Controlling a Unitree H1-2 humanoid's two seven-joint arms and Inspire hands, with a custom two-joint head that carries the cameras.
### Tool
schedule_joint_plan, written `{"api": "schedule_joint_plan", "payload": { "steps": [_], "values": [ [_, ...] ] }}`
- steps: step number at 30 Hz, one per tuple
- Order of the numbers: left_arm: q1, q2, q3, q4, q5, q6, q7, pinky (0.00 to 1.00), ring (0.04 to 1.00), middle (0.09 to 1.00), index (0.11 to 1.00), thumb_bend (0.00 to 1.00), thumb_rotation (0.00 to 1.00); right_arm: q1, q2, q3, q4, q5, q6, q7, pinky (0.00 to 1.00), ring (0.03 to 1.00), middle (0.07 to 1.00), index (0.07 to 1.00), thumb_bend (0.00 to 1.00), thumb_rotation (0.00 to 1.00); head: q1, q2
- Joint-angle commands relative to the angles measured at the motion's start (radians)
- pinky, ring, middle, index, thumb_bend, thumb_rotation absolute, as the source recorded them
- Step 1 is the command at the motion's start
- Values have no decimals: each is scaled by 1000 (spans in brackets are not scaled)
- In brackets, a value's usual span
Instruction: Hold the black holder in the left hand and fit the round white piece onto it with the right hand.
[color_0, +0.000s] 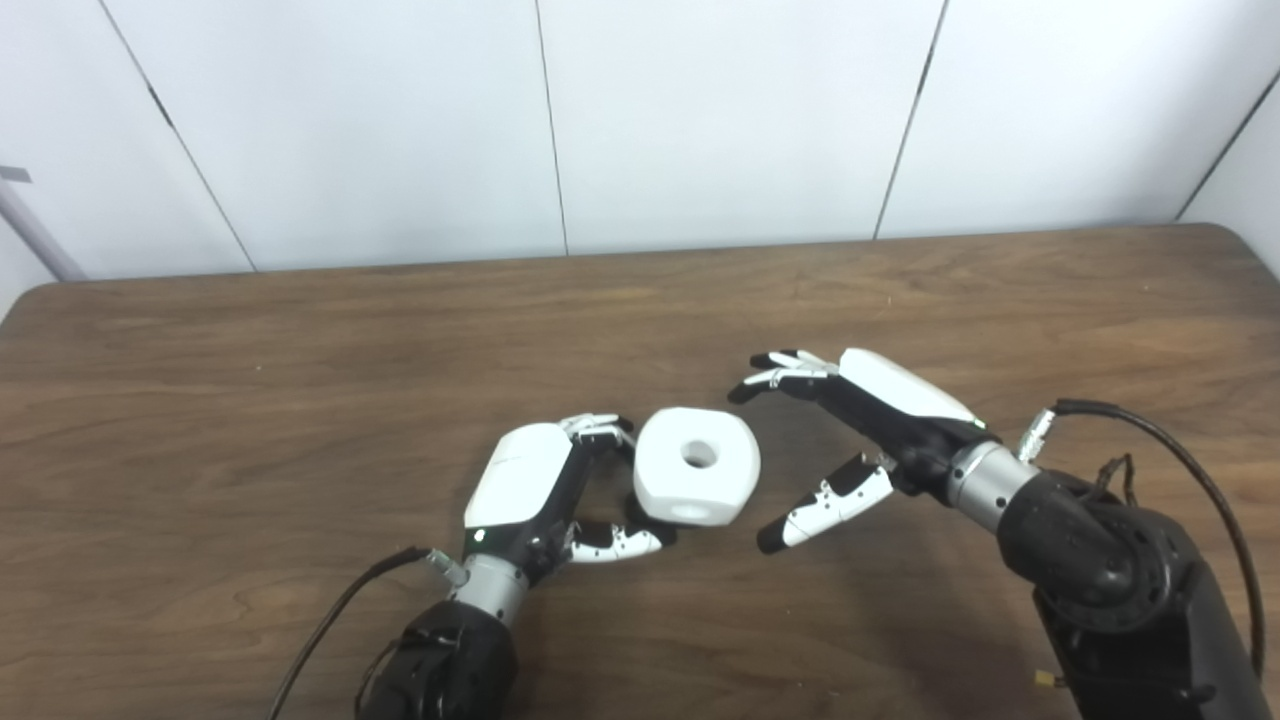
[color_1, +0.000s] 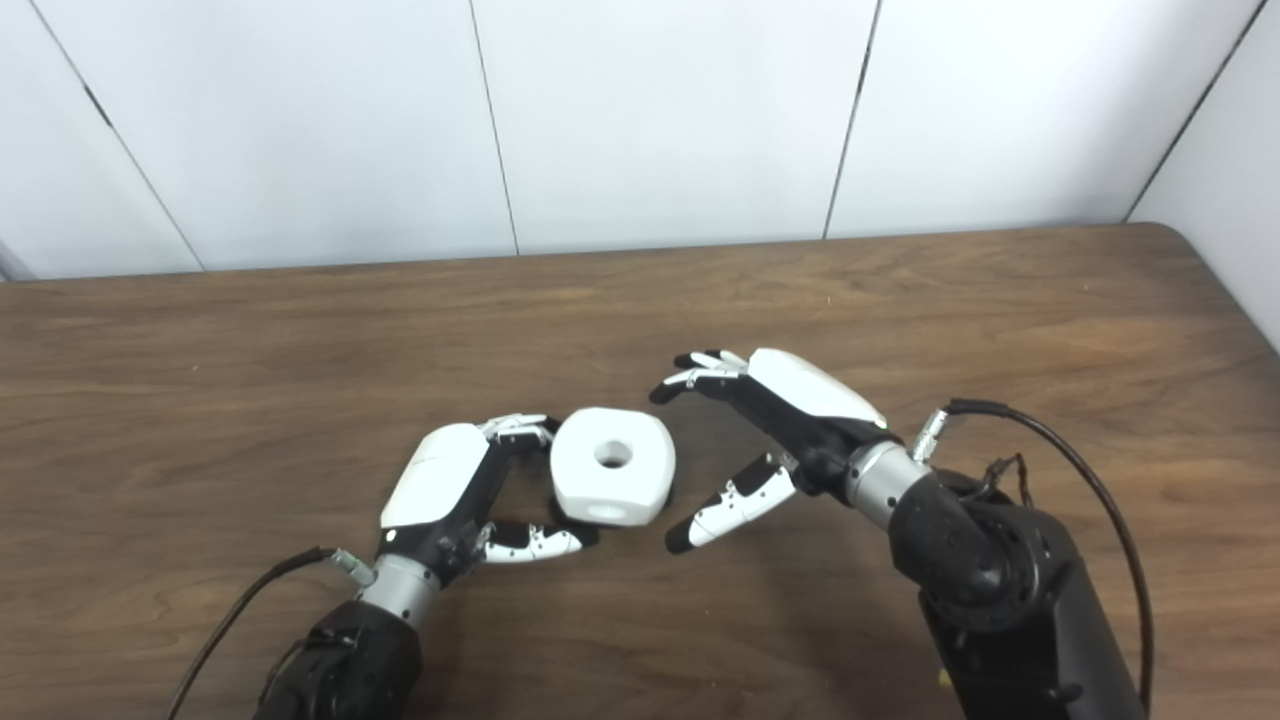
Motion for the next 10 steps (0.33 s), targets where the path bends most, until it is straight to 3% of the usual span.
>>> {"api": "schedule_joint_plan", "payload": {
  "steps": [1,6,10],
  "values": [
    [27,2,-12,19,-23,42,-73,780,861,838,727,872,188,-20,3,-3,-16,-4,-1,-27,1000,998,956,812,1000,352,-1,0],
    [27,-2,-8,24,-22,42,-63,796,864,828,617,882,181,-25,-1,0,-10,-4,-2,-36,1000,1000,957,813,1000,361,-1,-2],
    [25,3,-11,26,-9,41,-62,803,868,823,592,880,173,-31,-3,-2,-8,-3,-2,-40,1000,999,955,812,1000,365,-1,-2]
  ]
}}
